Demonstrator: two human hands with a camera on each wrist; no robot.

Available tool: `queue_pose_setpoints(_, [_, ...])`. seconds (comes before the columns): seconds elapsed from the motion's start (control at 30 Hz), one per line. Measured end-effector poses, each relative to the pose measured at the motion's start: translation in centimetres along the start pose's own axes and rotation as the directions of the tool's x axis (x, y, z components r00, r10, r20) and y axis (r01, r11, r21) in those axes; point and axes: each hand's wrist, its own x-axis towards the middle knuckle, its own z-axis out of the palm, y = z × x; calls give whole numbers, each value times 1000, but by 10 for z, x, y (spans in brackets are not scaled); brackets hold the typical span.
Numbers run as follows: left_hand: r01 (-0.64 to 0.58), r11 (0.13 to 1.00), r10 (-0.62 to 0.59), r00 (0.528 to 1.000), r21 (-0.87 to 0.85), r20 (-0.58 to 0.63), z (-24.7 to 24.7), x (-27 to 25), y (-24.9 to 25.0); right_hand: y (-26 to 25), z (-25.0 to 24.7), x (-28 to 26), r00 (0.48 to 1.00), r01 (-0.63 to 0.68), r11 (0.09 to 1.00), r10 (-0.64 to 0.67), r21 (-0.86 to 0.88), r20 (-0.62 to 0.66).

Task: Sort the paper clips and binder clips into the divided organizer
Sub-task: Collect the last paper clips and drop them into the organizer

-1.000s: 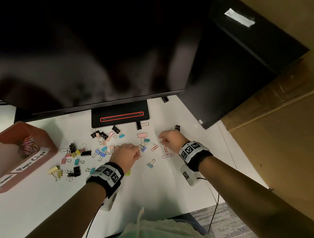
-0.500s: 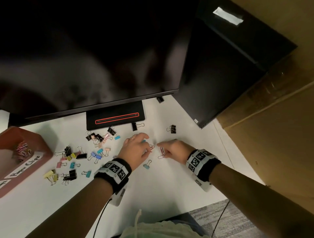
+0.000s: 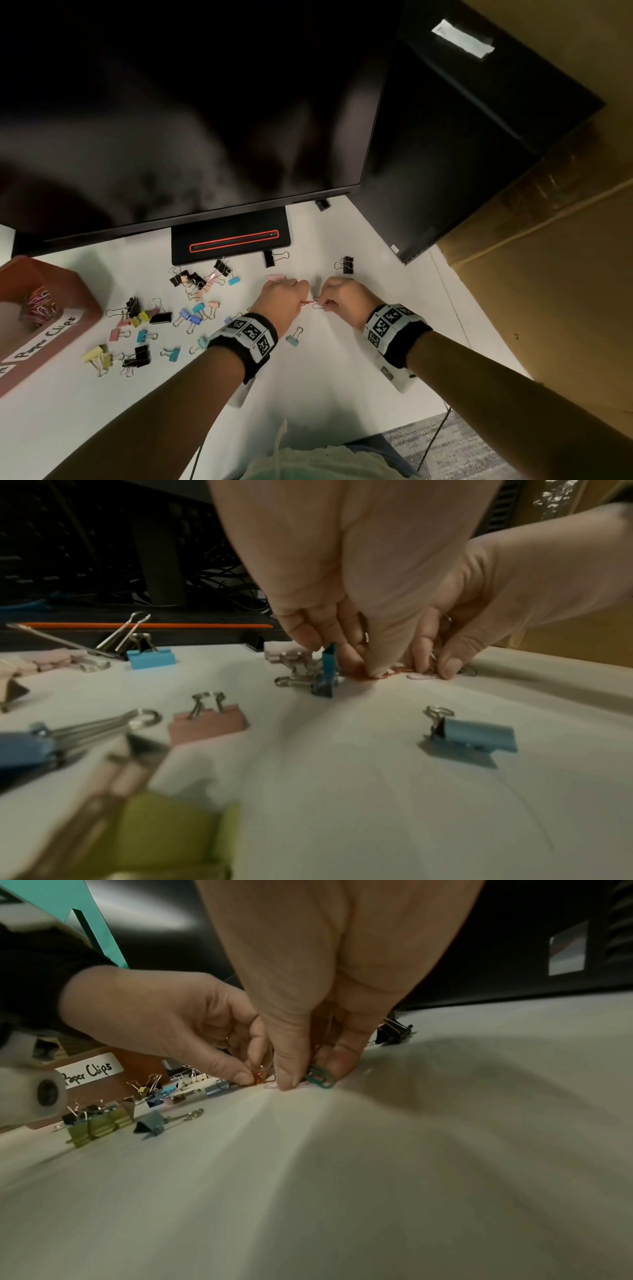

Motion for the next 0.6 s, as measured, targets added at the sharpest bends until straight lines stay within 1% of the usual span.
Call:
queue_pose_setpoints(0.07, [37, 999, -39, 997, 36, 61, -1, 2, 0, 0, 0, 1, 1000, 3, 1000, -3, -12, -22])
queue_pose_setpoints(0.13, [72, 988, -92, 986, 138, 139, -1, 6, 0, -2, -2, 3, 1000, -17, 1000, 16, -24, -15])
queue_pose_setpoints(0.17, [80, 981, -109, 982, 179, 156, -1, 7, 1, -3, -3, 4, 1000, -28, 999, 28, -37, 3])
queue_pose_setpoints(0.23, [97, 969, -135, 978, 226, 161, 2, 6, 5, -7, -6, 7, 998, -62, 996, 64, -65, 27])
queue_pose_setpoints(0.33, [111, 966, -146, 979, 233, 142, 6, 2, 8, -10, -8, 12, 993, -90, 988, 99, -122, 68])
queue_pose_setpoints(0.43, [121, 982, -133, 989, 148, 71, 4, -4, 13, -12, -8, 13, 987, -90, 975, 114, -201, 111])
queue_pose_setpoints(0.6, [79, 990, -91, 991, -114, -101, -4, -31, 17, -14, -4, 13, 986, -83, 972, 112, -218, 126])
